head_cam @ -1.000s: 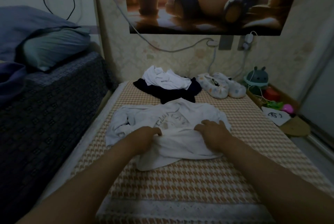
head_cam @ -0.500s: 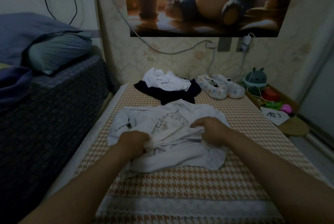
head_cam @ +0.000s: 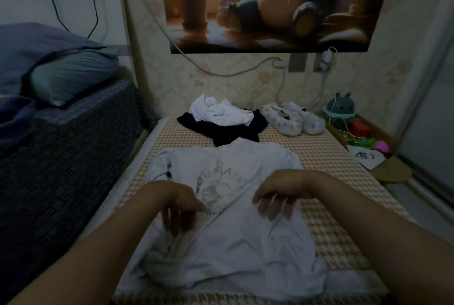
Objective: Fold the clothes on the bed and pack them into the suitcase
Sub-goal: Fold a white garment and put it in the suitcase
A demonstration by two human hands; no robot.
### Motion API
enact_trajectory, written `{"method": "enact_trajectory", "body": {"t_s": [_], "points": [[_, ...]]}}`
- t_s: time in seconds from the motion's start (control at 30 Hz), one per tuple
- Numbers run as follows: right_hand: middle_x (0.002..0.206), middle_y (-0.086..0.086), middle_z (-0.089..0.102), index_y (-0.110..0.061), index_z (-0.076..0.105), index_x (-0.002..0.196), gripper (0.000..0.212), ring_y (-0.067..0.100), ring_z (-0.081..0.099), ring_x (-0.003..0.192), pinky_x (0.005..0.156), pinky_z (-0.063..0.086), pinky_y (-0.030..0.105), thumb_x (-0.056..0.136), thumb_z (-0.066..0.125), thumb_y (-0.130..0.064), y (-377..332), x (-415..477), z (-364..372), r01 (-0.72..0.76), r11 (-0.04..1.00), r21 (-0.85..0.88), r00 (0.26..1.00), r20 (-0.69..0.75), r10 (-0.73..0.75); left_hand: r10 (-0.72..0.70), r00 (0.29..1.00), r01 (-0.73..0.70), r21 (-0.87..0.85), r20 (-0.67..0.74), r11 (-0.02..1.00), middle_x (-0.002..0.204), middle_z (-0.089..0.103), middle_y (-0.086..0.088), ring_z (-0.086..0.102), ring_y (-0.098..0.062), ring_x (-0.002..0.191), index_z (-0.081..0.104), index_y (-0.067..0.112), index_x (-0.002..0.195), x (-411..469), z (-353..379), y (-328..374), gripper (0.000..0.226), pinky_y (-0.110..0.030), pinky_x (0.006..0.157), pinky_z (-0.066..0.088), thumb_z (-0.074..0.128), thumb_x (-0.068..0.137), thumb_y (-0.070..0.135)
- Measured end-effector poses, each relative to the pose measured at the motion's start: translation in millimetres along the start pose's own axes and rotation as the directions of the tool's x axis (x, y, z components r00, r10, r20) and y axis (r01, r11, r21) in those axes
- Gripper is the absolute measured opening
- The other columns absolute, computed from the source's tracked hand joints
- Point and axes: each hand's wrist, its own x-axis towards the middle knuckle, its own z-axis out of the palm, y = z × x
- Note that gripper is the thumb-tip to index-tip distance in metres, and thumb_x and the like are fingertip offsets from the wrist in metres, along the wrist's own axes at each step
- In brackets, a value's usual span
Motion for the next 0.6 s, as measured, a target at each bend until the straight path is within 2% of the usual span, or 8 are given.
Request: {"method": "enact_trajectory", "body": {"t_s": [0.07, 0.17, 0.23, 0.3, 0.4, 0.47, 0.53, 0.6], "points": [[0.111, 0.009, 0.07, -0.013, 0.067, 0.114, 0.025, 0.024, 0.066, 0.088, 0.061, 0.052, 0.022, 0.095, 0.056, -0.024, 11, 11, -16, 0.026, 0.983, -0.181, 0.916, -0.389, -0.096, 0.232, 0.942, -0.208, 0.119, -0.243, 0.971, 0.082, 0.069, -0.003, 0.067, -0.022, 0.068, 0.067, 0.008, 0.085, 11, -1, 11, 0.038, -0.027, 0.061, 0.052, 0.048, 0.097, 0.039], [0.139, 0.008, 0.05, -0.015, 0.052, 0.133, 0.042, 0.025, 0.051, 0.12, 0.097, 0.043, 0.029, 0.093, 0.053, -0.028, 46, 35, -42, -0.254, 0.847, -0.467, 0.765, -0.633, -0.12, 0.49, 0.767, -0.393, 0.3, -0.414, 0.869, 0.089, 0.064, 0.002, 0.061, -0.018, 0.079, 0.067, 0.013, 0.093, 31, -2, 37, 0.02, -0.024, 0.073, 0.047, 0.055, 0.094, 0.029], [0.142, 0.011, 0.045, -0.014, 0.047, 0.136, 0.055, 0.029, 0.045, 0.127, 0.108, 0.037, 0.038, 0.089, 0.053, -0.043, 67, 49, -51, -0.366, 0.794, -0.485, 0.736, -0.673, -0.072, 0.544, 0.707, -0.416, 0.356, -0.452, 0.837, 0.099, 0.063, 0.004, 0.058, -0.013, 0.09, 0.067, 0.017, 0.101, 48, 0, 59, 0.019, -0.022, 0.078, 0.043, 0.057, 0.093, 0.031], [0.139, 0.01, 0.047, -0.017, 0.051, 0.133, 0.054, 0.029, 0.046, 0.125, 0.108, 0.037, 0.041, 0.088, 0.052, -0.048, 81, 62, -55, -0.38, 0.795, -0.473, 0.722, -0.689, -0.066, 0.539, 0.71, -0.422, 0.339, -0.453, 0.841, 0.112, 0.064, 0.003, 0.057, -0.013, 0.098, 0.064, 0.021, 0.11, 67, 5, 81, 0.027, -0.024, 0.083, 0.045, 0.058, 0.092, 0.039], [0.12, 0.006, 0.062, -0.02, 0.066, 0.11, 0.026, 0.026, 0.058, 0.107, 0.091, 0.047, 0.035, 0.094, 0.052, -0.034, 85, 72, -62, -0.197, 0.886, -0.42, 0.671, -0.717, -0.191, 0.502, 0.733, -0.382, 0.332, -0.459, 0.862, 0.135, 0.05, 0.0, 0.048, -0.019, 0.12, 0.048, 0.025, 0.135, 94, 18, 114, 0.07, -0.034, 0.102, 0.041, 0.06, 0.08, 0.066], [0.098, 0.006, 0.066, -0.014, 0.062, 0.095, 0.015, 0.03, 0.062, 0.093, 0.08, 0.05, 0.039, 0.095, 0.052, -0.025, 84, 78, -67, -0.009, 0.949, -0.315, 0.655, -0.719, -0.232, 0.485, 0.739, -0.353, 0.344, -0.468, 0.87, 0.141, 0.041, -0.001, 0.041, -0.023, 0.128, 0.037, 0.025, 0.143, 110, 29, 133, 0.09, -0.039, 0.105, 0.038, 0.06, 0.072, 0.074], [0.105, 0.004, 0.062, -0.015, 0.054, 0.111, 0.028, 0.028, 0.06, 0.099, 0.084, 0.049, 0.038, 0.095, 0.052, -0.038, 88, 81, -72, 0.06, 0.958, -0.279, 0.678, -0.694, -0.244, 0.523, 0.698, -0.361, 0.39, -0.489, 0.847, 0.133, 0.049, -0.005, 0.046, -0.026, 0.121, 0.045, 0.021, 0.137, 125, 39, 147, 0.073, -0.038, 0.099, 0.042, 0.063, 0.078, 0.062], [0.124, -0.003, 0.053, -0.019, 0.052, 0.128, 0.058, 0.021, 0.052, 0.112, 0.094, 0.041, 0.03, 0.092, 0.04, -0.064, 99, 86, -74, -0.024, 0.916, -0.401, 0.726, -0.637, -0.259, 0.571, 0.656, -0.416, 0.394, -0.495, 0.82, 0.119, 0.06, -0.009, 0.055, -0.027, 0.11, 0.061, 0.015, 0.119, 132, 41, 158, 0.038, -0.032, 0.087, 0.045, 0.058, 0.09, 0.038]]}}
